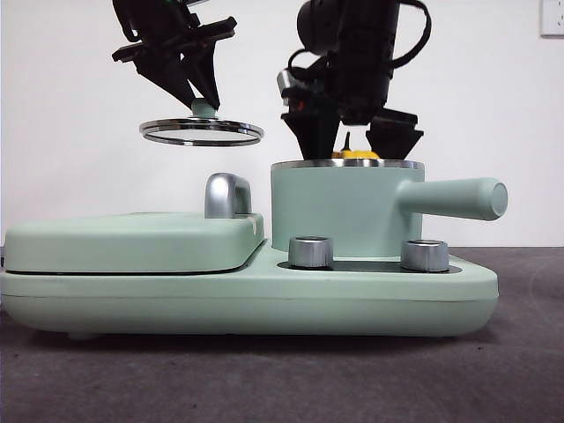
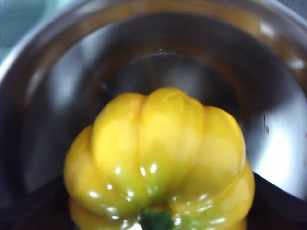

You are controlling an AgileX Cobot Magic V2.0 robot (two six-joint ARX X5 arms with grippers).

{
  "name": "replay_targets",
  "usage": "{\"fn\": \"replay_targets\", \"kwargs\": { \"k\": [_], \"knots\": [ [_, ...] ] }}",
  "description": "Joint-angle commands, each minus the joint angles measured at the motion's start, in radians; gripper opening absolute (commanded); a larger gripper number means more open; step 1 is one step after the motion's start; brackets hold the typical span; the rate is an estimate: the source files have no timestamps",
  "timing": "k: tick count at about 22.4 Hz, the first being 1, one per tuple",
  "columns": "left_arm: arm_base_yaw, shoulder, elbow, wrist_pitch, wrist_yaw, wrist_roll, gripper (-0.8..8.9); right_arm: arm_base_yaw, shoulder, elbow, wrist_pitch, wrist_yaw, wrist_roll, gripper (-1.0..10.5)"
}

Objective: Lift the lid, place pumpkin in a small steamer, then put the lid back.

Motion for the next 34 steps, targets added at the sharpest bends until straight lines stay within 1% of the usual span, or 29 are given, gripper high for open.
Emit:
{"fn": "replay_targets", "kwargs": {
  "k": [1,8,16,17,20,24,26,29,31,34],
  "knots": [
    [-0.003,-0.008,0.041,0.024,0.001,0.002,0.11,0.006,0.032,0.029,0.014,0.003,-0.014,2.7],
    [-0.003,-0.008,0.041,0.027,0.001,0.000,0.11,0.006,0.084,0.029,0.026,0.003,-0.014,2.7],
    [-0.003,-0.008,0.041,0.027,0.001,0.000,0.11,0.006,0.089,0.029,0.031,0.004,-0.014,2.7],
    [-0.003,-0.008,0.041,0.027,0.001,0.000,0.11,0.006,0.089,0.029,0.031,0.004,-0.014,2.8],
    [-0.003,-0.008,0.041,0.027,0.001,0.000,0.11,0.006,0.089,0.028,0.031,0.004,-0.014,4.0],
    [-0.003,-0.008,0.041,0.027,0.001,0.000,0.11,0.006,0.089,0.029,0.027,0.008,-0.013,4.7],
    [-0.003,-0.008,0.041,0.027,0.001,0.000,0.11,0.006,0.089,0.029,0.023,0.008,-0.013,5.2],
    [-0.003,-0.008,0.041,0.026,0.001,0.000,0.11,0.006,0.087,0.065,-0.003,0.011,-0.012,5.3],
    [-0.003,-0.008,0.041,0.024,0.001,-0.001,0.11,0.006,0.087,0.135,-0.051,0.011,-0.009,5.3],
    [-0.003,-0.008,0.041,0.011,0.001,-0.004,0.11,0.006,0.068,0.233,-0.122,0.014,0.019,5.3]
  ]
}}
